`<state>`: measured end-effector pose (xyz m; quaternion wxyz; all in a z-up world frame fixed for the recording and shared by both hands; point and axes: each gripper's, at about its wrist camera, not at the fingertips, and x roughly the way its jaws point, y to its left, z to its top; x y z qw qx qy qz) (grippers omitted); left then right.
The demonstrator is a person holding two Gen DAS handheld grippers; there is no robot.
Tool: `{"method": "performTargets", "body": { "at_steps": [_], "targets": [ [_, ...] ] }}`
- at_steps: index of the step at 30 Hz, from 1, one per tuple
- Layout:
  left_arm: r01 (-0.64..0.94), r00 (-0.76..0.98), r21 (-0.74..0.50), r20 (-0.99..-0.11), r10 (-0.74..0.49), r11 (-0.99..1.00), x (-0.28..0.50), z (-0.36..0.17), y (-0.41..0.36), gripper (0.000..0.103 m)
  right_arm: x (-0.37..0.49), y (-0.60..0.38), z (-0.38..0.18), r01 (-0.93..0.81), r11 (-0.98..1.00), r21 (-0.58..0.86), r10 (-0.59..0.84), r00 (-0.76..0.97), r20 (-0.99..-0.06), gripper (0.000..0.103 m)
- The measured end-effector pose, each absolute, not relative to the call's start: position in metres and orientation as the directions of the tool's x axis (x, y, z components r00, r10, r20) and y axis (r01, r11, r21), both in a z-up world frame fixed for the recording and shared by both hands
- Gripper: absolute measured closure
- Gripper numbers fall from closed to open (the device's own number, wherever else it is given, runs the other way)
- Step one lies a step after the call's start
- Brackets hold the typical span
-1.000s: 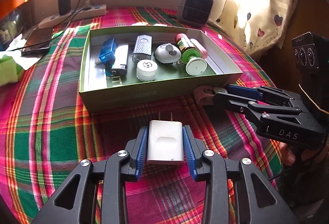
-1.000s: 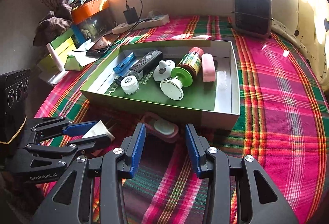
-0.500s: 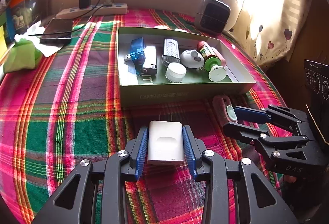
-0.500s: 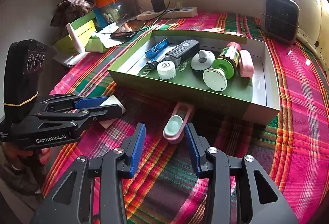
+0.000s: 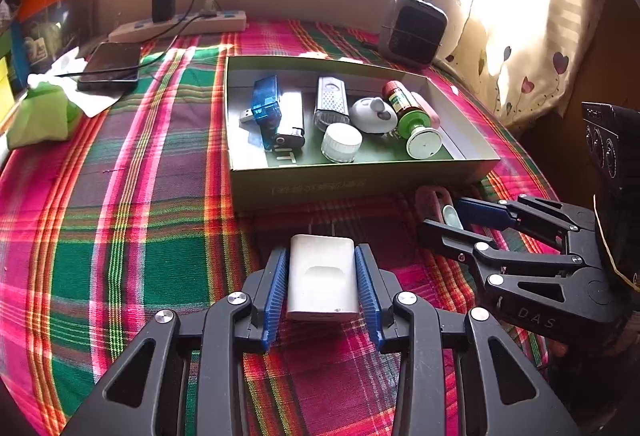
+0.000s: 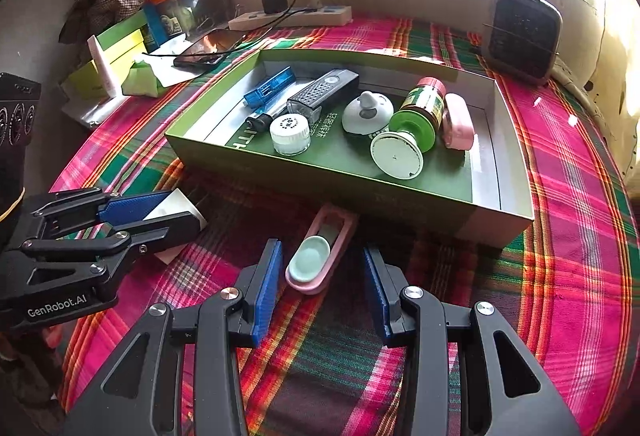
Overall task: Organize rigid objects
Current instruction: 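Close the right tool on the pink-white clip while the left tool holds the beige box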
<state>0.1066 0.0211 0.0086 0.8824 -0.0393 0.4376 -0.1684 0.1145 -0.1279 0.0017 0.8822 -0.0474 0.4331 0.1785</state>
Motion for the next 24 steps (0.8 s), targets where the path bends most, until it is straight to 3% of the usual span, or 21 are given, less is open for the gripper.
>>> {"method": "performTargets", "body": {
  "at_steps": [18, 24],
  "targets": [
    [0.263, 0.578, -0.183, -0.757, -0.306, 0.947, 0.1039, 0.0078, 0.0164, 0.070, 0.1134, -0.1248, 0.0004, -0.330, 0.944, 0.031, 0.232, 0.591, -0.772, 0.062],
    [0.264, 0.579, -0.180, -0.757, -0.305, 0.948, 0.1043, 0.0077, 0.0167, 0.070, 0.1140, -0.1320, 0.0011, -0.306, 0.950, 0.055, 0.236, 0.595, -0.769, 0.076]
  ]
}}
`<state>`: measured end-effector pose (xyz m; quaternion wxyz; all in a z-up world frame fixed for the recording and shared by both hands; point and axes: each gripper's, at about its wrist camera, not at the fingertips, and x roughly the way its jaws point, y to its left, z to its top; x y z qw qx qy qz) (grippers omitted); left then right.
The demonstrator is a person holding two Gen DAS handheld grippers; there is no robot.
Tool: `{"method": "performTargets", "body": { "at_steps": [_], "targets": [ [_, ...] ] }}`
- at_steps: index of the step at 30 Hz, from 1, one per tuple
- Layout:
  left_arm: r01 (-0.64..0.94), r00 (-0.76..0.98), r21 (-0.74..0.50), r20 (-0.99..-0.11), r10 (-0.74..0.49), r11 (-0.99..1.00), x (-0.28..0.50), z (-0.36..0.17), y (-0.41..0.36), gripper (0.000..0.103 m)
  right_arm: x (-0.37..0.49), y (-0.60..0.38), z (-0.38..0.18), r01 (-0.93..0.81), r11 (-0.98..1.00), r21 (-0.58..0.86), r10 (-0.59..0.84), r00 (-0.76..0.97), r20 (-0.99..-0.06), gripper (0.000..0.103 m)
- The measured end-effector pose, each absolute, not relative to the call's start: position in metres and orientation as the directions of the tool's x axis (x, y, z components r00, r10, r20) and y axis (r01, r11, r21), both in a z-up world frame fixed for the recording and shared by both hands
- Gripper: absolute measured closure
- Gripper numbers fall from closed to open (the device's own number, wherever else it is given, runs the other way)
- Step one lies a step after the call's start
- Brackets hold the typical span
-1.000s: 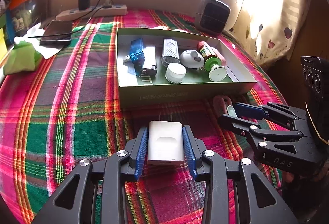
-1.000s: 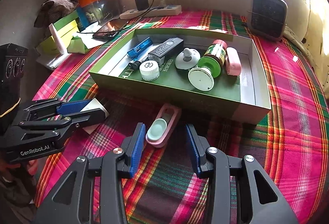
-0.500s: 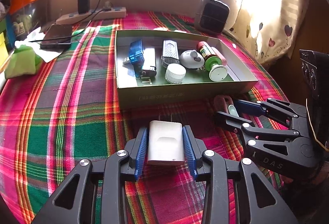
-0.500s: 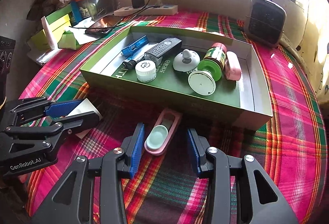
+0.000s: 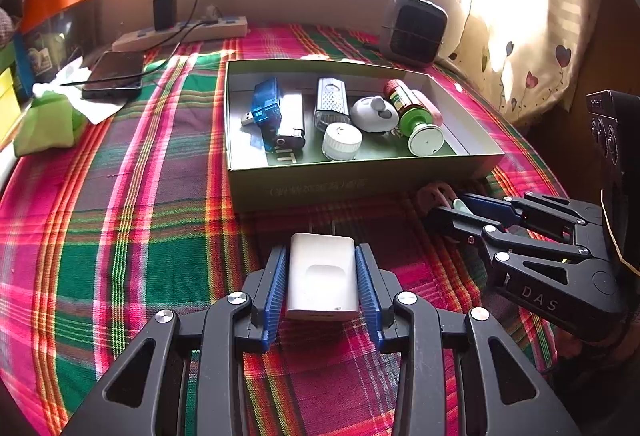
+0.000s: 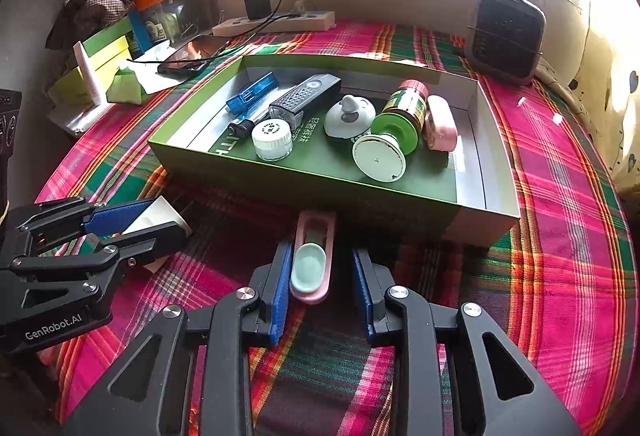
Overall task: Organize rigid objects
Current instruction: 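Close the right tool on the pink-white clip while the left tool holds the beige box, then carry the beige box and the pink-white clip down into the green tray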
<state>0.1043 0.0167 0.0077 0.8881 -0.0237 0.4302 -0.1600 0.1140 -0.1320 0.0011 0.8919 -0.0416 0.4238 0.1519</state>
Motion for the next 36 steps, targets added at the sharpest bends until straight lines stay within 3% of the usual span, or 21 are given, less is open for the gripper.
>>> {"method": "performTargets", "body": {
  "at_steps": [9, 36],
  "targets": [
    [0.264, 0.579, -0.180, -0.756, -0.305, 0.948, 0.104, 0.008, 0.017, 0.070, 0.112, -0.132, 0.001, -0.311, 0.949, 0.056, 0.240, 0.593, -0.768, 0.084],
    [0.264, 0.598, -0.188, -0.737, -0.313, 0.946, 0.099, 0.026, 0.016, 0.070, 0.104, -0.138, 0.018, -0.331, 0.939, 0.098, 0.295, 0.621, -0.727, 0.084]
  ]
}}
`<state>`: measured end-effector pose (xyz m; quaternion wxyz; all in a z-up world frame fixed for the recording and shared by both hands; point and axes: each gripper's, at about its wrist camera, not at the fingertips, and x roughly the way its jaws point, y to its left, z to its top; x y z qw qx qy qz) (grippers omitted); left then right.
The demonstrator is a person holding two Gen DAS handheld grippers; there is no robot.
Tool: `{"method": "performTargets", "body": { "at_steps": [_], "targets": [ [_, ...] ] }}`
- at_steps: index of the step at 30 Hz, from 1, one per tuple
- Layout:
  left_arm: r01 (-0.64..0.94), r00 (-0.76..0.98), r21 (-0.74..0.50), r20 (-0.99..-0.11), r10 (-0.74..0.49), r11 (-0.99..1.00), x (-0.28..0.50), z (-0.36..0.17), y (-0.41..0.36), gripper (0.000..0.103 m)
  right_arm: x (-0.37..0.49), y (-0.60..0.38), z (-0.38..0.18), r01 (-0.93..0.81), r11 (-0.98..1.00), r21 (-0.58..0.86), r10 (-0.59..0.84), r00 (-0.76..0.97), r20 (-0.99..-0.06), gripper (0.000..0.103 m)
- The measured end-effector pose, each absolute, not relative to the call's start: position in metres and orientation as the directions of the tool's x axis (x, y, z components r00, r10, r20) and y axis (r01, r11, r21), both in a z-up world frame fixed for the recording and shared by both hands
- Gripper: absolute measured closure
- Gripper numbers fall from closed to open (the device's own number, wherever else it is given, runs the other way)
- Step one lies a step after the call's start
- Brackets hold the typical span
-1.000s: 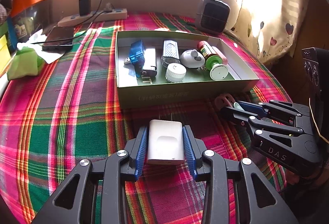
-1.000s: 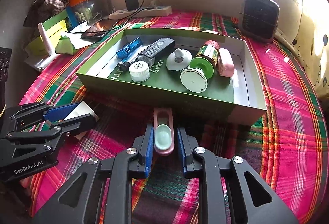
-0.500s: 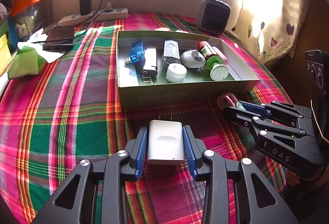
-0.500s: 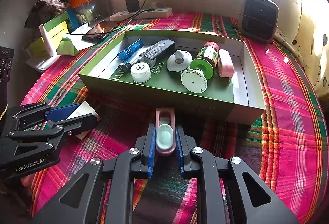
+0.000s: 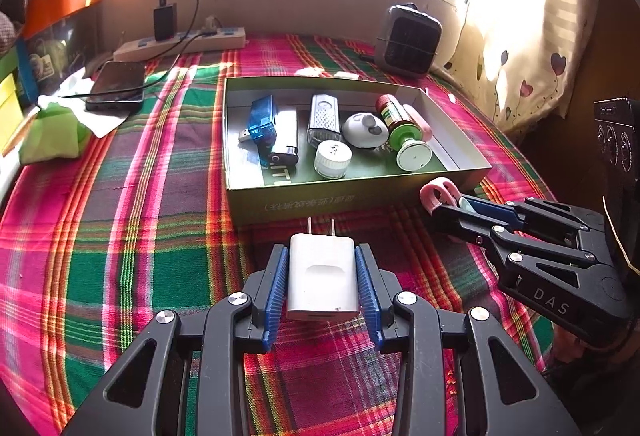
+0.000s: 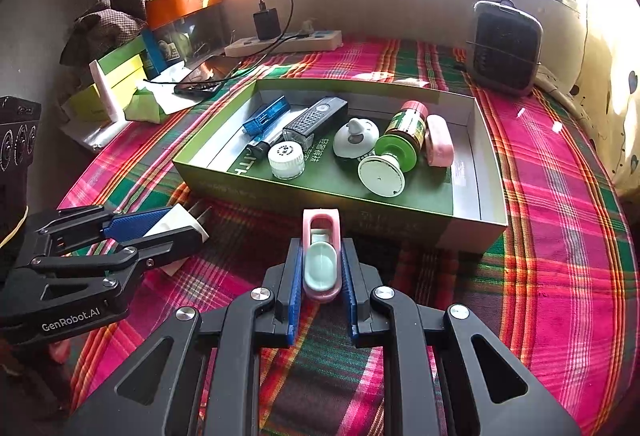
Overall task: Organize rigid objects
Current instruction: 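Carry the beige box and the pink-white clip down into the green tray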
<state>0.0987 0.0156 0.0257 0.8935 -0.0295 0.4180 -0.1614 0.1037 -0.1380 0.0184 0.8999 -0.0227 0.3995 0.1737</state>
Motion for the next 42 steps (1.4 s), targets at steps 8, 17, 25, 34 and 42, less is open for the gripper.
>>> {"method": "performTargets", "body": {
  "at_steps": [8, 17, 25, 34, 42],
  "targets": [
    [0.278, 0.618, -0.187, -0.717, -0.324, 0.942, 0.106, 0.043, 0.012, 0.070, 0.108, -0.141, 0.033, -0.332, 0.937, 0.105, 0.306, 0.641, -0.704, 0.084],
    [0.279, 0.622, -0.193, -0.710, -0.330, 0.941, 0.127, 0.050, 0.008, 0.070, 0.126, -0.144, 0.043, -0.330, 0.935, 0.131, 0.324, 0.644, -0.693, 0.084],
    [0.256, 0.633, -0.188, -0.708, -0.311, 0.948, 0.154, 0.052, 0.010, 0.070, 0.151, -0.143, 0.046, -0.331, 0.931, 0.157, 0.342, 0.630, -0.697, 0.084],
    [0.241, 0.619, -0.184, -0.727, -0.297, 0.953, 0.172, 0.041, 0.009, 0.070, 0.175, -0.137, 0.033, -0.339, 0.925, 0.173, 0.353, 0.593, -0.723, 0.084],
    [0.239, 0.608, -0.175, -0.740, -0.288, 0.955, 0.176, 0.034, 0.004, 0.070, 0.183, -0.132, 0.024, -0.357, 0.917, 0.177, 0.362, 0.563, -0.742, 0.084]
  ]
}}
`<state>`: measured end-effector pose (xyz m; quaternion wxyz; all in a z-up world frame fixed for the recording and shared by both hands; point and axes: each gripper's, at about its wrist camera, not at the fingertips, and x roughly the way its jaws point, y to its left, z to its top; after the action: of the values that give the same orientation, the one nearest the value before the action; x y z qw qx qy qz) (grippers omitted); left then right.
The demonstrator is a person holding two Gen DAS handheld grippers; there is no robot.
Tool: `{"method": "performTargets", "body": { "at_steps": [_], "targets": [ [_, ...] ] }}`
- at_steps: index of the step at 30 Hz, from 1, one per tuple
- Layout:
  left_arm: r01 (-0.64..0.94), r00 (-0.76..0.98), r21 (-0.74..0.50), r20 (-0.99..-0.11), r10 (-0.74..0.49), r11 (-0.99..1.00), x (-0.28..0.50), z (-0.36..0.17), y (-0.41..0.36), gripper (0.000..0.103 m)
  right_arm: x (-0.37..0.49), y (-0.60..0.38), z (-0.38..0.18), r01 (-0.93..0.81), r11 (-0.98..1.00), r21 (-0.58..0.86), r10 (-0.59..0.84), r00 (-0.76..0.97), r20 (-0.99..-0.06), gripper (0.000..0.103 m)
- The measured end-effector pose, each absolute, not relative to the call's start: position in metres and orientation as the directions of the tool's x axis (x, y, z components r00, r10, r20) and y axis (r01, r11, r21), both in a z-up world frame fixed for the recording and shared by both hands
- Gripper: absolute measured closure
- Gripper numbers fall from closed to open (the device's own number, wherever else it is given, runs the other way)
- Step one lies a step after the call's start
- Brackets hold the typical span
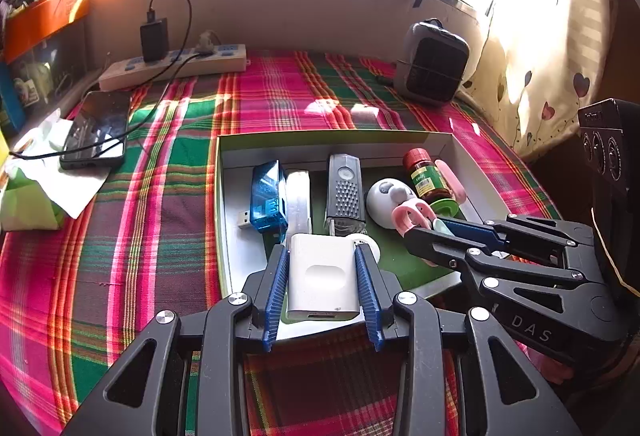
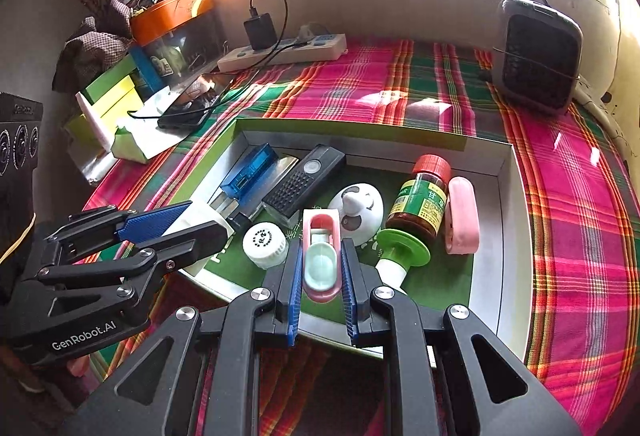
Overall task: Organize rigid objects
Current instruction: 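Carry the beige box and the pink-white clip down into the green tray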
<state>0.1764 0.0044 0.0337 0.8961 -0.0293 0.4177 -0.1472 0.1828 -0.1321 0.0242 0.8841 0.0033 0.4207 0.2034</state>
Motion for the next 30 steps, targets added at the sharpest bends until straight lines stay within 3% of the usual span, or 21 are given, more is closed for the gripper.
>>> {"method": "performTargets", "body": {
  "at_steps": [30],
  "targets": [
    [0.238, 0.581, -0.174, -0.763, -0.284, 0.955, 0.185, 0.021, 0.000, 0.070, 0.191, -0.126, 0.009, -0.343, 0.928, 0.146, 0.321, 0.536, -0.781, 0.084]
  ]
}}
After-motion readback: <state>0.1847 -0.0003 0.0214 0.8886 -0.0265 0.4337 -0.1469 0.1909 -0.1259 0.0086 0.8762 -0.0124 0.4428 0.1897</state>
